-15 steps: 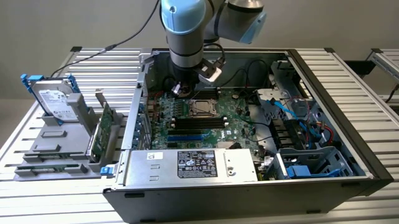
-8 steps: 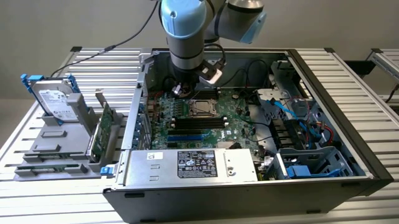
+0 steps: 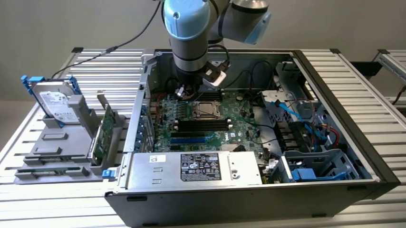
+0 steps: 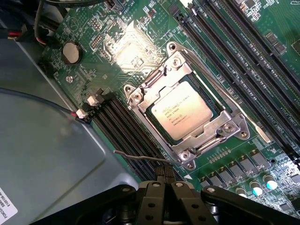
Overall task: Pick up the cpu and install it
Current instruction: 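Install the first cpu locking lever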
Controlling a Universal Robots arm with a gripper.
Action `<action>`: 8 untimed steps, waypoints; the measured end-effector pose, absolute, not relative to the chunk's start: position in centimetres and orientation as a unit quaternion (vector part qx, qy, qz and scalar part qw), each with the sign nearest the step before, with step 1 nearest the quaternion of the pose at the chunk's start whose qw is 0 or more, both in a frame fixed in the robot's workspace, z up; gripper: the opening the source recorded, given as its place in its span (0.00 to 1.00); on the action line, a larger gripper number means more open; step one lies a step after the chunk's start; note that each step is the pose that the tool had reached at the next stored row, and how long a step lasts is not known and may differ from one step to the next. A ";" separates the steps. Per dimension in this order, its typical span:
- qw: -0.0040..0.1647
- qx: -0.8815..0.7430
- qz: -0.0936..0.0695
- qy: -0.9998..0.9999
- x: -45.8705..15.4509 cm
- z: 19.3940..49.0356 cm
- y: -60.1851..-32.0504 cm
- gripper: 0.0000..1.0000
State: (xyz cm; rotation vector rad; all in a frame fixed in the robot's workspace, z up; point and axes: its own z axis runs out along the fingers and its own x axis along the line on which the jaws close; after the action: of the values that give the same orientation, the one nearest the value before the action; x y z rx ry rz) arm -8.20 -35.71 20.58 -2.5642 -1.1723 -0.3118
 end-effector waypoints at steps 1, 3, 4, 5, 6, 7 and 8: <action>0.152 -0.893 -0.109 -0.409 -8.2 20.6 -35.8 0.11; 0.152 -0.894 -0.109 -0.408 -8.2 20.6 -36.0 0.11; 0.152 -0.894 -0.109 -0.408 -8.2 20.6 -36.1 0.11; 0.152 -0.894 -0.109 -0.408 -8.2 20.6 -36.1 0.11; 0.152 -0.894 -0.109 -0.408 -8.2 20.6 -36.1 0.11; 0.152 -0.894 -0.109 -0.408 -8.2 20.6 -36.1 0.11; 0.152 -0.894 -0.109 -0.408 -8.2 20.6 -36.1 0.11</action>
State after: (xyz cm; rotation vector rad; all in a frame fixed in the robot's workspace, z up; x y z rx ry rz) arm -8.21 -36.13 20.58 -2.5647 -1.1713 -0.3120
